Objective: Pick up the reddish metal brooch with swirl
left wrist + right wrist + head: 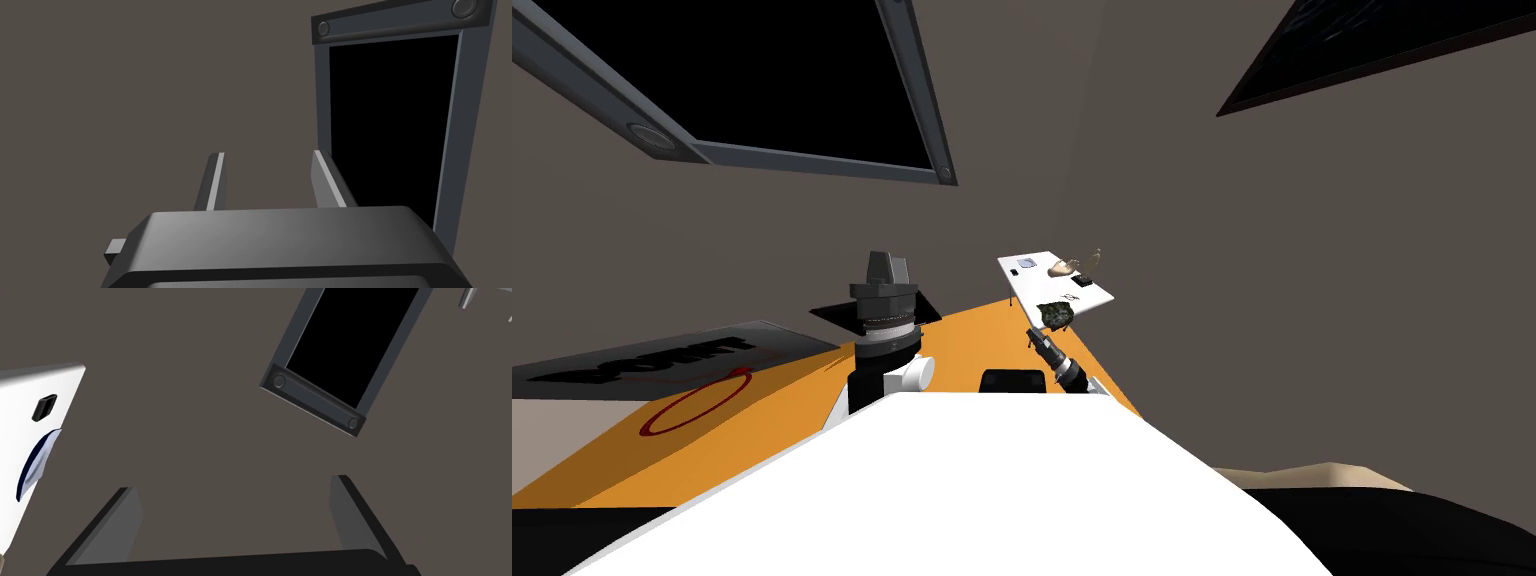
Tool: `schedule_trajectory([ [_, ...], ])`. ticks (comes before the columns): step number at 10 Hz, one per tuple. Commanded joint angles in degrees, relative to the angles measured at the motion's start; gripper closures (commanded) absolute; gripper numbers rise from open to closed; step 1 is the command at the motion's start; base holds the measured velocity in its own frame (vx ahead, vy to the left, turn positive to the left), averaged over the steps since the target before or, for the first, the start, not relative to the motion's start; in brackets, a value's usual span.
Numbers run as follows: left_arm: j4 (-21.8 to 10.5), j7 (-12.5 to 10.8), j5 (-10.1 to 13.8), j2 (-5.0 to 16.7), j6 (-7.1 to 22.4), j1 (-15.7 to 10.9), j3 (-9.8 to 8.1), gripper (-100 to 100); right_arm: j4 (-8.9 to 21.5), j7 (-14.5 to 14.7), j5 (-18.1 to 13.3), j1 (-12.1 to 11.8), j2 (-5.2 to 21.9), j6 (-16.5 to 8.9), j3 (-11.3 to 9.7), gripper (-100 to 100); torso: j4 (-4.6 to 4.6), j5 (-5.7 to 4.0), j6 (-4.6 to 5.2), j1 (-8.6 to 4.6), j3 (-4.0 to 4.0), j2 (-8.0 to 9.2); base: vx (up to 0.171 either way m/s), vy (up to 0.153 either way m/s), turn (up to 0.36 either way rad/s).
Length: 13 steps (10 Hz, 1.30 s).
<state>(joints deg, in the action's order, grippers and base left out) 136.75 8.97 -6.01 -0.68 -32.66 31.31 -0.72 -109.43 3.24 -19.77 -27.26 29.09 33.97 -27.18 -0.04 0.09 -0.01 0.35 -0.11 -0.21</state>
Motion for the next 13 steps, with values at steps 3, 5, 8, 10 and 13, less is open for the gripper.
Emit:
schedule_trajectory([
  [3,0.0,0.0,0.0,0.0,0.0,0.0,0.0,0,5.24,0.78,-2.9,0.68,3.8,-0.14,-3.51,-100,-0.01,0.01,0.0,0.08,-0.02,-0.03,0.04,0.101,-0.005],
  [5,0.0,0.0,0.0,0.0,0.0,0.0,0.0,0,7.93,1.13,-4.89,1.2,6.62,-0.86,-5.92,-100,-0.01,0.01,0.0,0.04,-0.02,-0.04,0.044,0.094,0.008],
  [8,0.0,0.0,0.0,0.0,0.0,0.0,0.0,0,13.09,1.94,-8.92,2.3,11.34,-2.43,-10.83,-100,-0.01,0.01,0.0,0.0,-0.03,-0.05,0.057,0.106,0.025],
  [10,0.0,0.0,0.0,0.0,0.0,0.0,0.0,0,15.16,2.38,-10.94,2.86,14.73,-3.27,-13.26,-100,-0.01,0.02,0.0,0.01,-0.04,-0.07,0.063,0.108,0.026],
  [13,0.0,0.0,0.0,0.0,0.0,0.0,0.0,0,19.0,2.85,-12.95,3.43,18.53,-4.15,-15.77,-100,-0.03,0.01,-0.01,-0.03,-0.08,-0.14,0.066,0.086,0.036],
])
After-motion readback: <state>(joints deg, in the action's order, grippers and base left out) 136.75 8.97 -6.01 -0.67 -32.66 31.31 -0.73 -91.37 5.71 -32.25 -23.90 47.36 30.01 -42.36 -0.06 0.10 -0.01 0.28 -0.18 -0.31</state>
